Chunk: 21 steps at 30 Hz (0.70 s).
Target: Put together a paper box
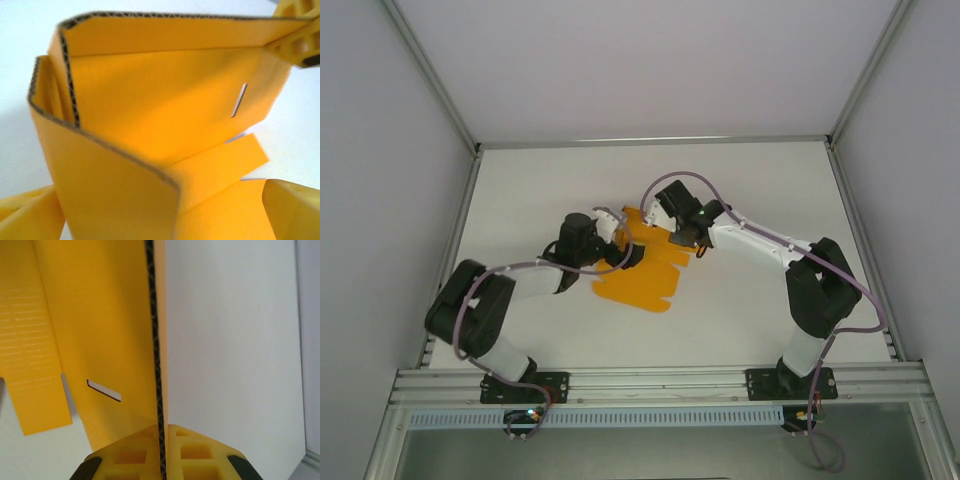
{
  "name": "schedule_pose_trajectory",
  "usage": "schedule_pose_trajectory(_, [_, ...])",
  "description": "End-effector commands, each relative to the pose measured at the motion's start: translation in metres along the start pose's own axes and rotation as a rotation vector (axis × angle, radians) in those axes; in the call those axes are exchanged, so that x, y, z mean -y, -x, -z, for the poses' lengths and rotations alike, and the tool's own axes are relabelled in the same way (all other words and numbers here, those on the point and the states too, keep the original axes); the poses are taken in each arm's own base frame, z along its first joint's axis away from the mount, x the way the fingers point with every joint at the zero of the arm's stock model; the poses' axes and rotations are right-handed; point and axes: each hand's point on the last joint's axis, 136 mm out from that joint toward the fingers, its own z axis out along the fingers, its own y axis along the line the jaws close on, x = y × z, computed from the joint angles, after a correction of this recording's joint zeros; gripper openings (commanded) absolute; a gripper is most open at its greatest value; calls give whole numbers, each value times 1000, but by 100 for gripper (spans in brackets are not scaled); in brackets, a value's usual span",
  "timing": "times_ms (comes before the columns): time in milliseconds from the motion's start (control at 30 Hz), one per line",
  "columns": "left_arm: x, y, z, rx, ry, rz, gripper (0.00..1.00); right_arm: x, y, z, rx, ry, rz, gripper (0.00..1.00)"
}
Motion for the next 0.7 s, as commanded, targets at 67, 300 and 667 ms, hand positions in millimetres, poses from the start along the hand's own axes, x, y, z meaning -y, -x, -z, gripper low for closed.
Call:
schedule_pose_trajectory(67, [-18, 16, 41, 95, 62, 118, 100, -17, 9, 23, 67, 140, 141, 0])
schedule_pose_trajectory(300, [-70, 19, 75, 115, 302, 255, 100, 14, 20, 15, 85, -150, 210, 0])
schedule_pose_trajectory(667, [-95, 4, 77, 121, 335, 353, 98, 28, 29, 4, 142, -559, 353, 0])
